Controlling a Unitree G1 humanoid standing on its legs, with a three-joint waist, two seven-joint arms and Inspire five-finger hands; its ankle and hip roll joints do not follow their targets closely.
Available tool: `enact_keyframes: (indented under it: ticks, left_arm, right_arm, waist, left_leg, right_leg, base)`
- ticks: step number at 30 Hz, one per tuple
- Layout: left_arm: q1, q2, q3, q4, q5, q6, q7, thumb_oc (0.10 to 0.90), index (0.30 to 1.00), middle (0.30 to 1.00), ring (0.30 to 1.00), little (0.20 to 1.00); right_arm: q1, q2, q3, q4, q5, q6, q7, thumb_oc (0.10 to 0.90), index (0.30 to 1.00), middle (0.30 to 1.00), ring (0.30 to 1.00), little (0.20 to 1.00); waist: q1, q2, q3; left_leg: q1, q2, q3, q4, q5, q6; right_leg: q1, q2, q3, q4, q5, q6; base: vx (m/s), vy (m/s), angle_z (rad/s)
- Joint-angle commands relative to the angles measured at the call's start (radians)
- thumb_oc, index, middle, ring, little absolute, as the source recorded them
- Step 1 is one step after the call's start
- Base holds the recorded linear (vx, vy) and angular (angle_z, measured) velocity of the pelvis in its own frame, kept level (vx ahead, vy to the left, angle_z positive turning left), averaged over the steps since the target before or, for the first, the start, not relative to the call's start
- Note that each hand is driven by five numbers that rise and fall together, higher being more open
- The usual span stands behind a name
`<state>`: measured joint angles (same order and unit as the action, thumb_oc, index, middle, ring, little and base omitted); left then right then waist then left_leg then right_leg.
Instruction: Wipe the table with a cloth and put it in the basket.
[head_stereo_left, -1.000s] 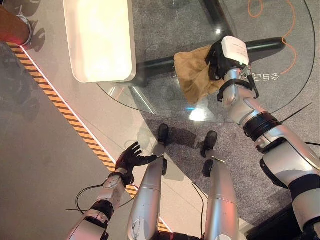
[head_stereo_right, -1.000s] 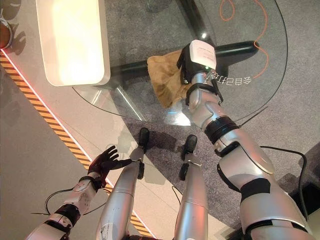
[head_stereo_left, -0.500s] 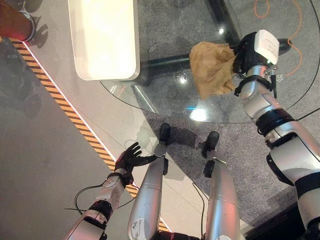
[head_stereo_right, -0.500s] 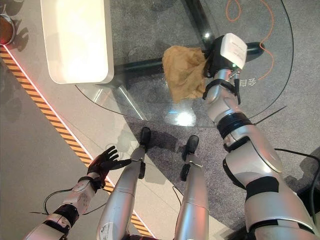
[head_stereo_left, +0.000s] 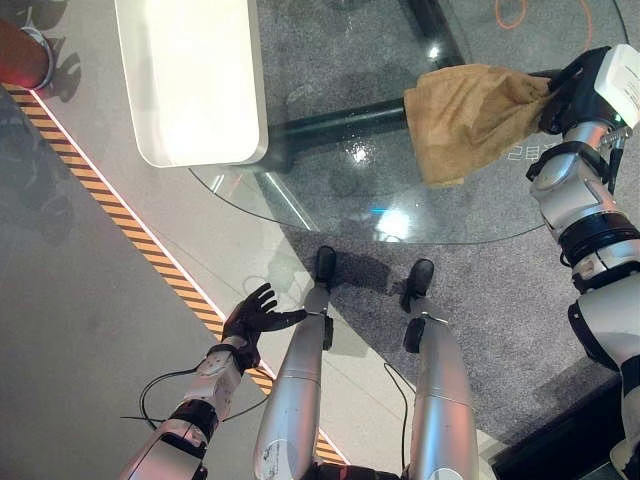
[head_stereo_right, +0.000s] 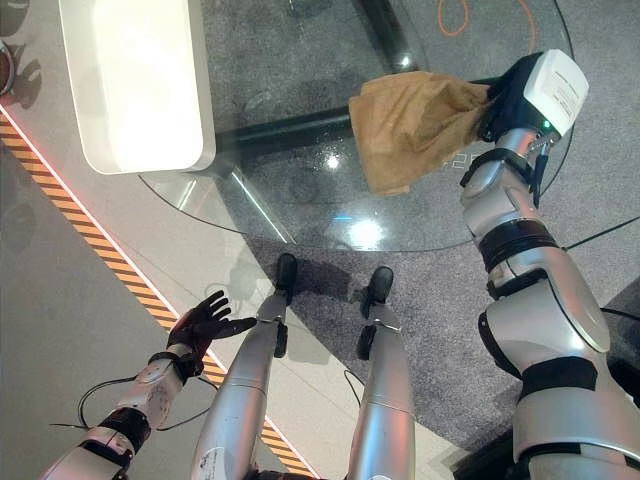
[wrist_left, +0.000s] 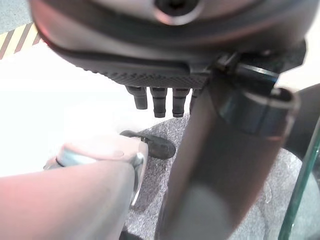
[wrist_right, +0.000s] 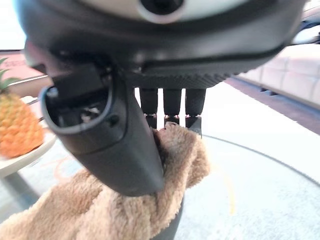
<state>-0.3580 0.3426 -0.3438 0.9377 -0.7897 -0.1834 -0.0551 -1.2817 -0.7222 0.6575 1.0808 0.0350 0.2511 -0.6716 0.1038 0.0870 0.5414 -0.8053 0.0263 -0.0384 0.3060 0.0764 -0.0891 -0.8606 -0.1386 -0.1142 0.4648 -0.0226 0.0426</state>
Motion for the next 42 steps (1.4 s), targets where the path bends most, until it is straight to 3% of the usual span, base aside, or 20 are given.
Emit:
enact_keyframes:
  ticks: [1,10,18,28,42]
  left_arm:
    - [0.058,0.051,0.009,0.006,-0.027,-0.025,0.001,0.800,0.900,0.900,0.900,0.900]
    - [0.048,0.055,0.014,0.006,-0.031,-0.017,-0.003,0.800,0.900,0.900,0.900,0.900]
    - [0.040,0.041,0.019,0.031,-0.016,-0.031,-0.015,0.800,0.900,0.900,0.900,0.900]
    - [0.021,0.015,0.019,0.038,0.005,-0.034,-0.007,0.800,0.900,0.900,0.900,0.900]
    - [0.010,-0.021,0.013,0.052,0.022,-0.049,0.004,0.800,0.900,0.900,0.900,0.900]
  right_arm:
    - [-0.118,-0.168,-0.017,-0.023,0.013,-0.024,-0.135,0.100,0.300,0.300,0.300,0.200]
    - [-0.111,-0.156,-0.013,-0.061,0.001,-0.056,-0.092,0.100,0.300,0.300,0.300,0.200]
    - [-0.110,-0.095,0.027,-0.124,-0.051,-0.122,0.035,0.100,0.300,0.300,0.300,0.200]
    - [-0.062,0.026,0.072,-0.241,-0.087,-0.109,0.175,0.100,0.300,0.300,0.300,0.200]
    - [-0.019,0.156,0.077,-0.261,-0.102,-0.124,0.265,0.100,0.300,0.300,0.300,0.200]
  waist:
    - [-0.002,0.010,-0.021]
    - [-0.004,0.011,-0.021]
    - [0.002,0.013,-0.021]
    - [0.008,0.017,-0.021]
    - [0.019,0.030,-0.021]
  left_leg:
    - [0.006,-0.068,0.062,0.045,-0.068,0.077]
    - [0.004,-0.074,0.057,0.043,-0.067,0.077]
    - [0.005,-0.078,0.054,0.046,-0.066,0.073]
    - [0.010,-0.083,0.058,0.043,-0.065,0.069]
    - [0.019,-0.089,0.062,0.028,-0.056,0.067]
  right_leg:
    - [0.019,0.059,-0.099,-0.016,-0.018,-0.021]
    - [0.017,0.063,-0.098,-0.019,-0.020,-0.022]
    - [0.021,0.059,-0.102,-0.019,-0.027,-0.024]
    - [0.025,0.058,-0.106,-0.019,-0.034,-0.028]
    - [0.029,0.058,-0.110,-0.022,-0.036,-0.032]
  base:
    - [0.00,0.000,0.00]
    - [0.00,0.000,0.00]
    - [0.00,0.000,0.00]
    - [0.00,0.000,0.00]
    - [0.00,0.000,0.00]
